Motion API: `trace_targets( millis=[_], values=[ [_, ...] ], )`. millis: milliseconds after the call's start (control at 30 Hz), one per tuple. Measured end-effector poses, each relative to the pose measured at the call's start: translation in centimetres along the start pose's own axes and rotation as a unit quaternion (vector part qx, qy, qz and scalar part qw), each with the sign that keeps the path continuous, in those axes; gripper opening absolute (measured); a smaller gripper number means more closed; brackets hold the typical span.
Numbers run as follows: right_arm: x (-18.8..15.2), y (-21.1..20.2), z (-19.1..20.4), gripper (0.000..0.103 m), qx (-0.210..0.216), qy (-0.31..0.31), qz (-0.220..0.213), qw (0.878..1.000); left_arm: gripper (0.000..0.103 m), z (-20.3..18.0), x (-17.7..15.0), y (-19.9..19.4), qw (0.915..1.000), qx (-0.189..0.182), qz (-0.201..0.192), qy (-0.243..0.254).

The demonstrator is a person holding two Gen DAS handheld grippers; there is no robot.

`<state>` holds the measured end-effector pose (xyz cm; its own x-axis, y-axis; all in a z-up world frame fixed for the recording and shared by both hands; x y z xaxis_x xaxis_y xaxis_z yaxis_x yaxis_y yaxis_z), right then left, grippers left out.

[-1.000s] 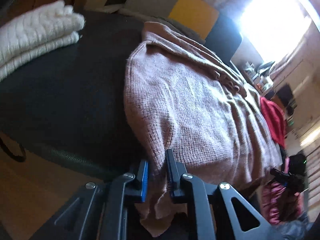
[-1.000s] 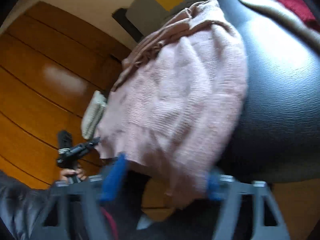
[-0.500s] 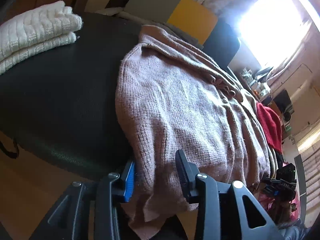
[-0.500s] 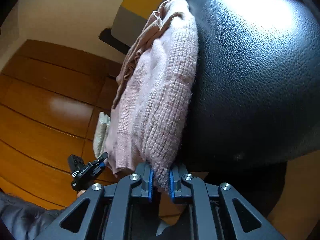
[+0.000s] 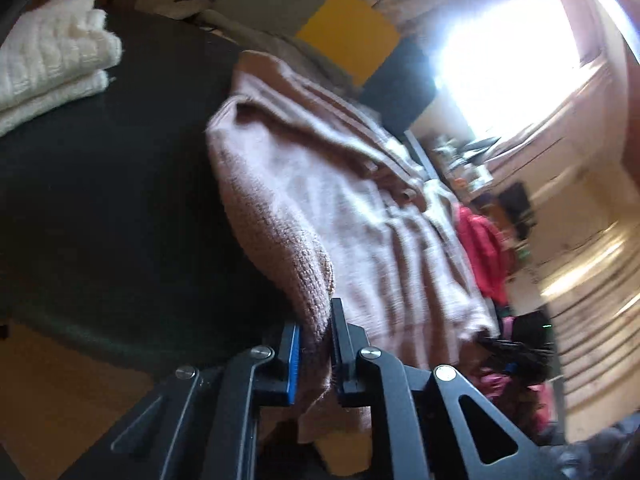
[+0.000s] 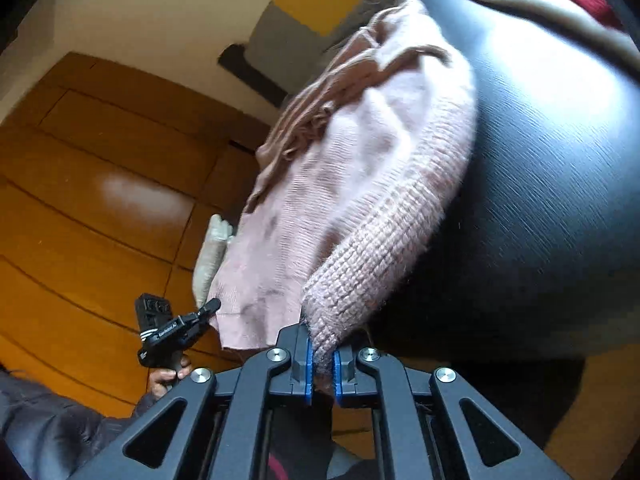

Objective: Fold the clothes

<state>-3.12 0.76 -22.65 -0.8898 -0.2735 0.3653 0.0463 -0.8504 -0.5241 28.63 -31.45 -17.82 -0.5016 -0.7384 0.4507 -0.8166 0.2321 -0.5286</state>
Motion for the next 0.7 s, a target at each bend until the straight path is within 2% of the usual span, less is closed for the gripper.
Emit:
trace_targets(
  millis=[133,267,467,600,700],
  values=[
    [2.3,0.1,1.4,0.007,0.036,-0.005,-0.011,0.999,0.011,-0.7,2.2,-0.8,0.9971,-0.071,-0.024,-0.013],
    [6.3,0.1,3.7,0.007,0.06,-0.033,-0.035,0.997,0.011,-1.8,6.0,-0.6,0.9922,-0.113,-0.052,-0.011],
    [16.3,1.8,6.5,0.007,0.065,-0.068,-0.078,0.993,0.011,-2.4,16.0,1.9,0.9797,-0.164,-0.115,-0.008],
    [23.1,4.0,4.9,0.007,0.045,-0.048,-0.107,0.992,0.011,-0.2,22.7,6.7,0.9801,-0.143,-0.134,-0.035],
    [27.0,6.8,1.8,0.007,0.023,-0.011,-0.107,0.994,0.011,3.4,25.4,12.3,0.9877,-0.089,-0.106,-0.074]
  ],
)
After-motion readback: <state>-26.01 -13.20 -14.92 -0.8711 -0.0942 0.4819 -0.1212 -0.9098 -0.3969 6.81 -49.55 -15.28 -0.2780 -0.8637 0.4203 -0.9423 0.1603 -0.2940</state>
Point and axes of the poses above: each gripper's, at about its wrist camera, not at the fingertips, and y roughly the way its jaws point, z to its left, x to its top, the point moved 3 cm from there along y, roughly the way its jaws point, and after that the axes turned 5 degrees about -x, right-handed, at the moved point
